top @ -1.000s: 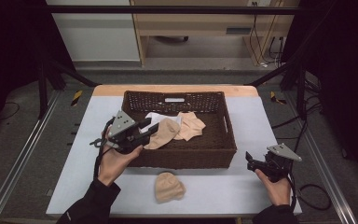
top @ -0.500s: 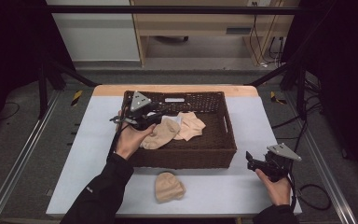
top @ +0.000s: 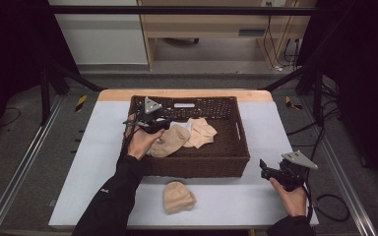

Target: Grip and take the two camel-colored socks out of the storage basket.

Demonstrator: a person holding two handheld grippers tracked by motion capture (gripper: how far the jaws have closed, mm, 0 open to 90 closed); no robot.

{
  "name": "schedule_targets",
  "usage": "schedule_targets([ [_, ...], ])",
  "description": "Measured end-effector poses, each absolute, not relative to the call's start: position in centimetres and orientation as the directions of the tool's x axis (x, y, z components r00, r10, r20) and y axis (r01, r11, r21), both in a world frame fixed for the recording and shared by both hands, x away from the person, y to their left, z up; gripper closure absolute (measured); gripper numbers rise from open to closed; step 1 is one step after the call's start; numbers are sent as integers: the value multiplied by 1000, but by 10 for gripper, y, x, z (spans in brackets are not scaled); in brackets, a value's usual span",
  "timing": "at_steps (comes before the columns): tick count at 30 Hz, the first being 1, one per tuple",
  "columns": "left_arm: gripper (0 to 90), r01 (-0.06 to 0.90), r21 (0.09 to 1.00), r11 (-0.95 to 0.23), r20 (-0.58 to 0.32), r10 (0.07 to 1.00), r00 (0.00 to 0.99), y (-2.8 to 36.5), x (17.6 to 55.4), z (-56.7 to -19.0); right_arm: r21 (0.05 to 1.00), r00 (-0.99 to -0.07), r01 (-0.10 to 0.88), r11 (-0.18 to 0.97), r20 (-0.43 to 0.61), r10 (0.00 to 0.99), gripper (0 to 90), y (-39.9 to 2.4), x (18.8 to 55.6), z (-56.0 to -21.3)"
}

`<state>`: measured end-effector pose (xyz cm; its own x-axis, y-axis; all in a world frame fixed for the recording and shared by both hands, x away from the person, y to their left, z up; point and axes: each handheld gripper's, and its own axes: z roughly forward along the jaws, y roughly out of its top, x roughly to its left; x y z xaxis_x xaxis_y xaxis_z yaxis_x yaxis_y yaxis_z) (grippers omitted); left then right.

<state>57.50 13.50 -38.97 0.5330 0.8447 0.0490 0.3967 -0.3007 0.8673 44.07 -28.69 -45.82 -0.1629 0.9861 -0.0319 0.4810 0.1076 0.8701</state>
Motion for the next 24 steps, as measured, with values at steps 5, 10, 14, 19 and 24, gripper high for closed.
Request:
schedule_targets([
  [5, 490, 440, 839, -319, 44, 847, 530, 135, 581, -406, 867, -166, 485, 112, -35, 986, 36, -287, 441, -459],
  [10, 473, 476, 811, -340, 39, 843, 537, 135, 583, -416, 865, -167, 489, 114, -35, 985, 36, -286, 442, -459],
  [14, 460, 504, 783, -364, 42, 840, 541, 134, 583, -422, 864, -165, 492, 112, -34, 986, 37, -286, 442, -460],
  [19, 460, 528, 759, -381, 46, 840, 540, 136, 583, -427, 863, -165, 492, 115, -37, 986, 36, -286, 442, -460],
  [24, 444, 562, 734, -381, 27, 843, 537, 137, 586, -432, 863, -167, 491, 118, -39, 985, 37, -286, 441, -460],
])
